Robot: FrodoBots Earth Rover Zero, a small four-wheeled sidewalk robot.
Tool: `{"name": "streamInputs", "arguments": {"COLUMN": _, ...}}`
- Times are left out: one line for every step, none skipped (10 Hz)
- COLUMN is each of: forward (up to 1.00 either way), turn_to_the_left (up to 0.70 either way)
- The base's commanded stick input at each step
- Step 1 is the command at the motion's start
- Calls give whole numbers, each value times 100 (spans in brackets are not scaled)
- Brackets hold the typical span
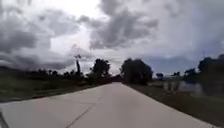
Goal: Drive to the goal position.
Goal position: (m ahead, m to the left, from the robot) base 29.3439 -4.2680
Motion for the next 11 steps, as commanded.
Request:
{"name": "streamInputs", "arguments": {"forward": 85, "turn_to_the_left": 0}}
{"name": "streamInputs", "arguments": {"forward": 85, "turn_to_the_left": 0}}
{"name": "streamInputs", "arguments": {"forward": 85, "turn_to_the_left": 0}}
{"name": "streamInputs", "arguments": {"forward": 85, "turn_to_the_left": 0}}
{"name": "streamInputs", "arguments": {"forward": 85, "turn_to_the_left": 0}}
{"name": "streamInputs", "arguments": {"forward": 85, "turn_to_the_left": 0}}
{"name": "streamInputs", "arguments": {"forward": 85, "turn_to_the_left": 0}}
{"name": "streamInputs", "arguments": {"forward": 85, "turn_to_the_left": 0}}
{"name": "streamInputs", "arguments": {"forward": 85, "turn_to_the_left": 0}}
{"name": "streamInputs", "arguments": {"forward": 85, "turn_to_the_left": 0}}
{"name": "streamInputs", "arguments": {"forward": 85, "turn_to_the_left": 0}}
